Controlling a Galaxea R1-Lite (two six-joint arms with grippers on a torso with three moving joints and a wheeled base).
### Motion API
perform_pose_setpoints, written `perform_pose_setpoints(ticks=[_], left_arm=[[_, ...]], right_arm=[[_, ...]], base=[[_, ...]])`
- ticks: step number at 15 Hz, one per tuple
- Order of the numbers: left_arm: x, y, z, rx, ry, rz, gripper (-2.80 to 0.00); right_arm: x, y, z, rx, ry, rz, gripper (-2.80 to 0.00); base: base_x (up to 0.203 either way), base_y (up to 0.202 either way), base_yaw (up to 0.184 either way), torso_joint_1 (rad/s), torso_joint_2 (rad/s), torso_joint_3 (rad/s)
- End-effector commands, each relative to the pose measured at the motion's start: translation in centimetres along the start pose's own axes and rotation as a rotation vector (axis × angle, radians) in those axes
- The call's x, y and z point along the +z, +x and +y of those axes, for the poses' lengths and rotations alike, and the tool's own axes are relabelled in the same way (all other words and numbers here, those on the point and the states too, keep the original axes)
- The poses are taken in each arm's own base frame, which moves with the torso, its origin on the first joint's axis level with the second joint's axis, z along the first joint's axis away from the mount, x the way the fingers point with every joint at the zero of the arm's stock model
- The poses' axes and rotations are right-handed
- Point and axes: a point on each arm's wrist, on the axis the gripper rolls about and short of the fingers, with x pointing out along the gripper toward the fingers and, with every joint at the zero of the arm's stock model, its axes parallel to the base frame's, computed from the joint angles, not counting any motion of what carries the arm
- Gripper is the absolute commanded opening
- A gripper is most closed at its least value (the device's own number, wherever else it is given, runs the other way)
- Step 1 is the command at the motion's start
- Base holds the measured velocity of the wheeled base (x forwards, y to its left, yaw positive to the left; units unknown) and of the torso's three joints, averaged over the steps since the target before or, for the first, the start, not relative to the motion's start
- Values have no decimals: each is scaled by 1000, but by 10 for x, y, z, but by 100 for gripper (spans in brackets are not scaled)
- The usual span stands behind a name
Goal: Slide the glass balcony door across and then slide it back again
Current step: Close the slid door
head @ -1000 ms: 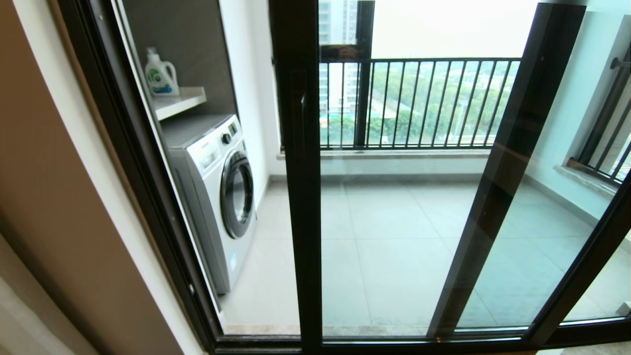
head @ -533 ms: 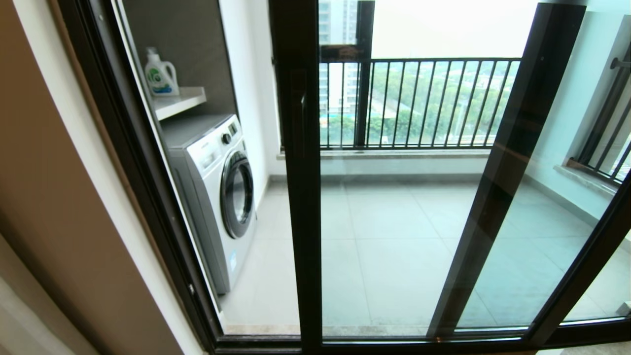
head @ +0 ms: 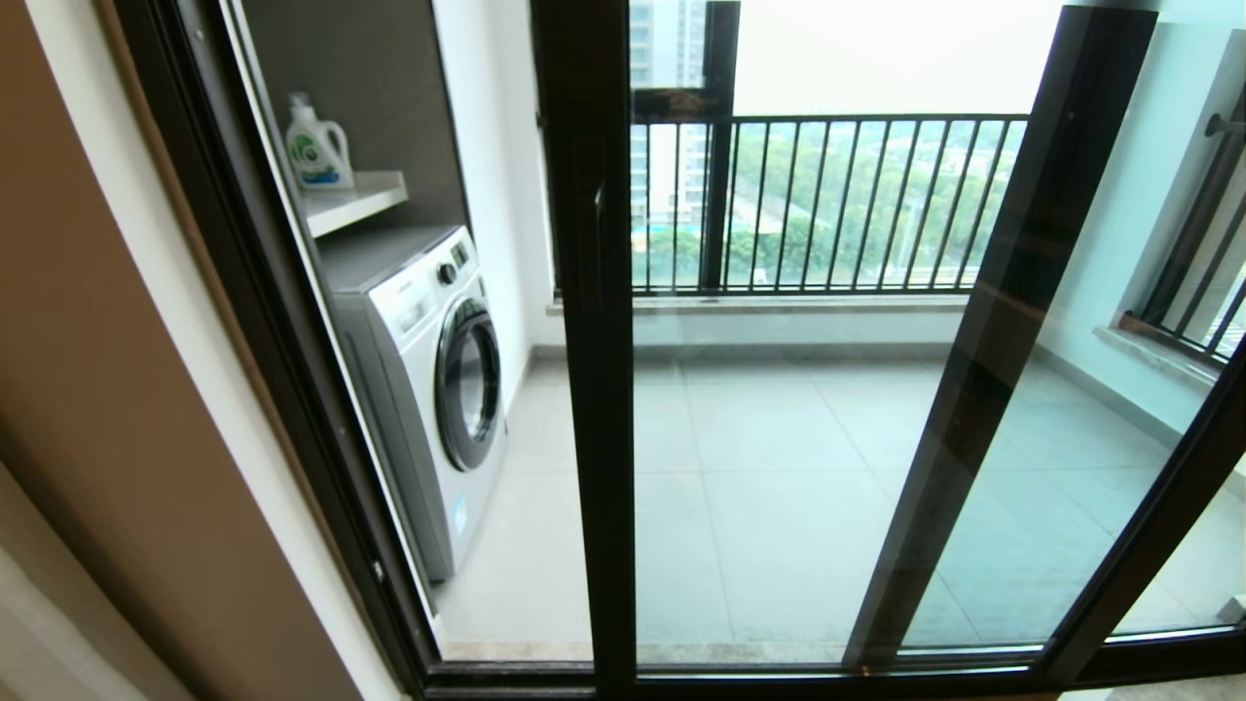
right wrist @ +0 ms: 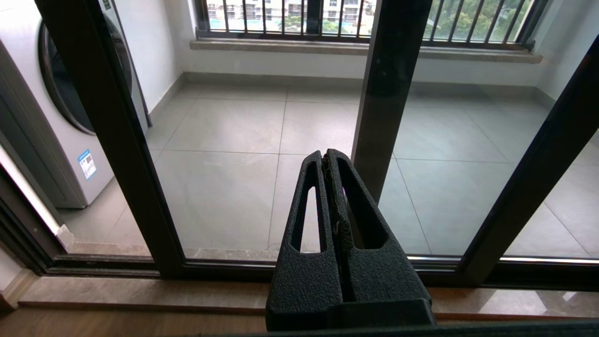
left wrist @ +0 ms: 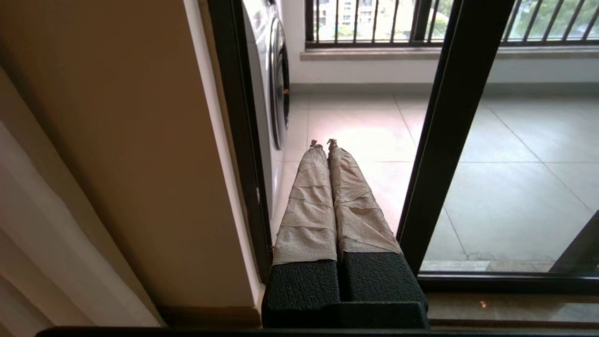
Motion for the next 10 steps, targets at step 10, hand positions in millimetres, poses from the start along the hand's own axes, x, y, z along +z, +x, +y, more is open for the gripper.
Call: perform_pose_setpoints(ticks=[10], left_arm=[[152,117,0,-177,-23,69,-280]], right_arm=[[-2,1,0,2,0,9,-280]], base=[[0,0,0,0,0,0]])
